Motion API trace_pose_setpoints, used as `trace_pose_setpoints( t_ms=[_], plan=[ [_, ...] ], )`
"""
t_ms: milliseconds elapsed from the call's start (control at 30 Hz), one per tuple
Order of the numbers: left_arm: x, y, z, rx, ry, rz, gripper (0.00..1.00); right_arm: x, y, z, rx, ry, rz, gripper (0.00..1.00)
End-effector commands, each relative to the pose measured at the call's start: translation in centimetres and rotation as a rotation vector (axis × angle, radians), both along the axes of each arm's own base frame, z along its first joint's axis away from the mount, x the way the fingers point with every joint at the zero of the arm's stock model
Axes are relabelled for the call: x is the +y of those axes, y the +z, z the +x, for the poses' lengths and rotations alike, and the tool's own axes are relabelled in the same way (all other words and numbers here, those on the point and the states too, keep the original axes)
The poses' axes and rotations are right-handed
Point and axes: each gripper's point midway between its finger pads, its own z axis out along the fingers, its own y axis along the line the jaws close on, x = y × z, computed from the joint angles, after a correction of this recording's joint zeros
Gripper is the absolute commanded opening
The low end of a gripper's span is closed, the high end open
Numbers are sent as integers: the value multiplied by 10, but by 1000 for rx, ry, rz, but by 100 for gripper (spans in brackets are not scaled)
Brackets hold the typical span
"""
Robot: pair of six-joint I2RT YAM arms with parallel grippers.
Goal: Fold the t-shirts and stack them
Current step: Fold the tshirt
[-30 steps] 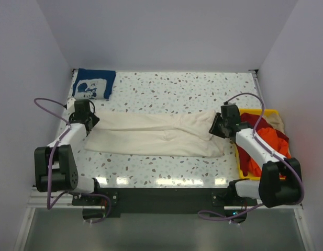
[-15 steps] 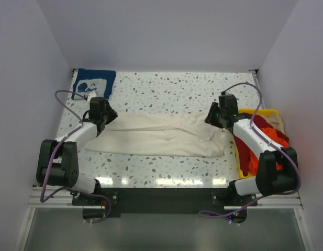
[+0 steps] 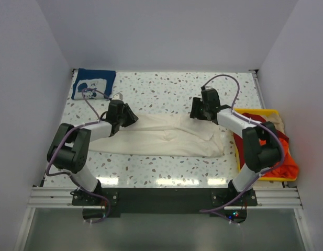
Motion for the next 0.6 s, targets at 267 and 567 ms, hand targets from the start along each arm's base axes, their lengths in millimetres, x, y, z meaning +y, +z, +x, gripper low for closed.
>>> trace_pose_setpoints(
  t_ms=[267, 567],
  plan=[
    [-31, 16, 16, -87, -104, -50, 33, 33, -4, 18, -58, 111, 18, 60],
    [-35, 14, 12, -81, -112, -56, 32, 34, -7, 8, -43, 114, 16, 48]
  ],
)
